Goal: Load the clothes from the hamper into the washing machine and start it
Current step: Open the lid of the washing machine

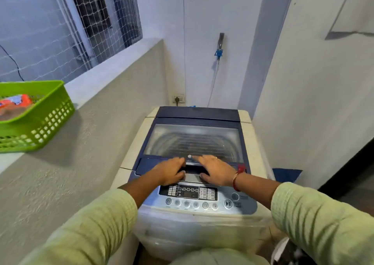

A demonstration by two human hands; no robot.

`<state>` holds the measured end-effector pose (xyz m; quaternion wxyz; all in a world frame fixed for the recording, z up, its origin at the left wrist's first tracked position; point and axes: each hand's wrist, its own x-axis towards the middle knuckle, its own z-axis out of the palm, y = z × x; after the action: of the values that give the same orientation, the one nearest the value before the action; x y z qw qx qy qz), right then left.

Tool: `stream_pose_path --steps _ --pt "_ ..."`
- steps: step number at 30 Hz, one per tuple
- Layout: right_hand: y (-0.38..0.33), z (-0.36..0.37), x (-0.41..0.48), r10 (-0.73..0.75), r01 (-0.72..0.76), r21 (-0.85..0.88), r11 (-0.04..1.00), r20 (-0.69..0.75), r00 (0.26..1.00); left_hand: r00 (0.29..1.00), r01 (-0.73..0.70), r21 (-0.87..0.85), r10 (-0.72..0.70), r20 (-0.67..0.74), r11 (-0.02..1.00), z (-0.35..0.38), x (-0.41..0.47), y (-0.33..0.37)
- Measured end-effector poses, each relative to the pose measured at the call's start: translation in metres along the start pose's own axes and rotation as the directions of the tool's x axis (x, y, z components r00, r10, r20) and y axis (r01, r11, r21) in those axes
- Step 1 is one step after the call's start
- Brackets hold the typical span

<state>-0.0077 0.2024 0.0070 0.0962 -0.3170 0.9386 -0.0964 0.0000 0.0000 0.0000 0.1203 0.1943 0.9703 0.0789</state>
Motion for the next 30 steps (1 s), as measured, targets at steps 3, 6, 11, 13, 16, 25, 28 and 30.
stream_pose_path --steps 3,6,11,13,16,25,28,30 --pt "0.0 0.005 -0.004 0.004 -0.005 0.008 1.0 0.088 0.996 0.988 0.027 0.037 -0.032 0.148 0.999 0.008 -0.002 0.003" --pt "0.0 0.005 -0.008 0.069 -0.069 -0.008 0.998 0.224 0.972 0.986 0.055 0.01 -0.056 0.158 0.998 0.01 -0.002 0.007" --pt "-0.01 -0.005 -0.007 0.121 -0.115 -0.038 0.993 0.32 0.94 0.983 0.076 0.012 -0.077 0.167 0.997 0.01 -0.001 0.008" --pt "-0.013 -0.008 -0.006 0.125 -0.124 -0.025 0.992 0.337 0.933 0.985 0.08 0.005 -0.08 0.155 0.997 0.009 0.0 0.008" --pt "-0.017 -0.021 -0.006 0.143 -0.151 -0.001 0.989 0.326 0.934 0.992 0.078 0.013 -0.079 0.099 0.997 -0.003 0.0 0.007" --pt "-0.019 -0.108 0.019 0.157 -0.157 -0.151 0.976 -0.012 0.987 0.964 -0.027 0.236 0.088 -0.251 0.971 -0.099 0.01 0.007" --pt "-0.013 -0.125 0.033 0.146 -0.162 -0.137 0.977 -0.119 0.982 0.914 -0.005 0.313 0.131 -0.384 0.95 -0.119 0.024 -0.002" --pt "-0.008 -0.143 0.043 0.127 -0.145 -0.119 0.982 -0.144 0.981 0.851 -0.034 0.319 0.195 -0.488 0.947 -0.13 0.031 -0.011"
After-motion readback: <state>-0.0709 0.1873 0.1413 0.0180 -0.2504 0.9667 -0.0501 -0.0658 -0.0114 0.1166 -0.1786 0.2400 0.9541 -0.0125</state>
